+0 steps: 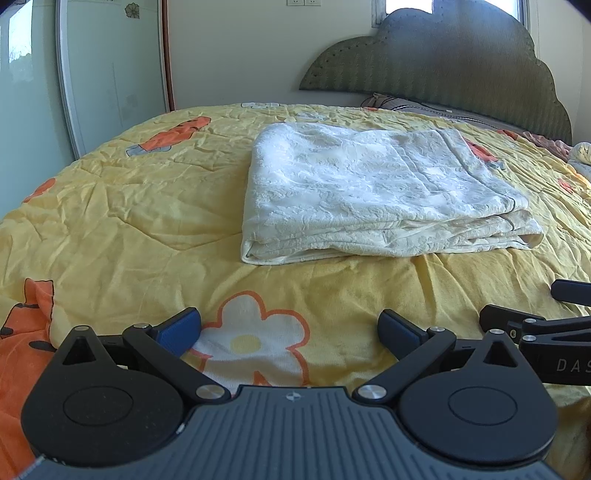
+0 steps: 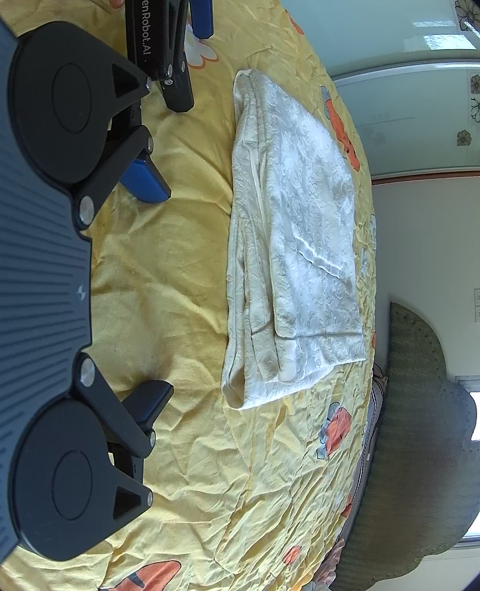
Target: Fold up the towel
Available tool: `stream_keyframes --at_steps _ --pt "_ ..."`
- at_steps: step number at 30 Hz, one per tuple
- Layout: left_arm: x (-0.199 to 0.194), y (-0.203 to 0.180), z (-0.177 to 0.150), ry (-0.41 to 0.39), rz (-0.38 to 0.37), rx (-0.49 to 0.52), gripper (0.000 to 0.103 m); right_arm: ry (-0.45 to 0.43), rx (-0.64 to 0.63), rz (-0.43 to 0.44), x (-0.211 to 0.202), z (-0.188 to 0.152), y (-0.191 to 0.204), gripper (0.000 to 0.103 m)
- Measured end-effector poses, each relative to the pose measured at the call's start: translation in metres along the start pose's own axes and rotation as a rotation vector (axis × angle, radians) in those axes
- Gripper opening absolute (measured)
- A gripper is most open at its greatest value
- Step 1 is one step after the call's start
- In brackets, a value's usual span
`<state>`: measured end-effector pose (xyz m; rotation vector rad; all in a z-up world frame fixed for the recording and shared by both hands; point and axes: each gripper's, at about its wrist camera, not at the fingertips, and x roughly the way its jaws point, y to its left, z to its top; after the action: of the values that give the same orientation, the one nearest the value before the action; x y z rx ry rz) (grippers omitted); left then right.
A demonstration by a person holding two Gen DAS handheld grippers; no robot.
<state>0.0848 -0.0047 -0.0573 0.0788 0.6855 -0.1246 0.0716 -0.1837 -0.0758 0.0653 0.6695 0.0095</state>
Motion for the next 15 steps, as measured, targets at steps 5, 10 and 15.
stream_keyframes --at_steps 5,10,15 --pt "-0.0002 0.0000 0.0000 -0.001 -0.001 -0.002 0.103 0.000 0.001 0.000 0.0003 0.0000 -0.0001 0.103" --pt "0.0000 0.0001 -0.0001 0.000 -0.002 -0.002 0.103 0.000 0.000 0.000 0.0001 0.0000 -0.0001 0.103" --pt "0.0001 0.0006 -0.0004 -0.001 0.013 -0.008 0.103 0.000 0.001 -0.003 0.0000 -0.0003 0.0003 0.103"
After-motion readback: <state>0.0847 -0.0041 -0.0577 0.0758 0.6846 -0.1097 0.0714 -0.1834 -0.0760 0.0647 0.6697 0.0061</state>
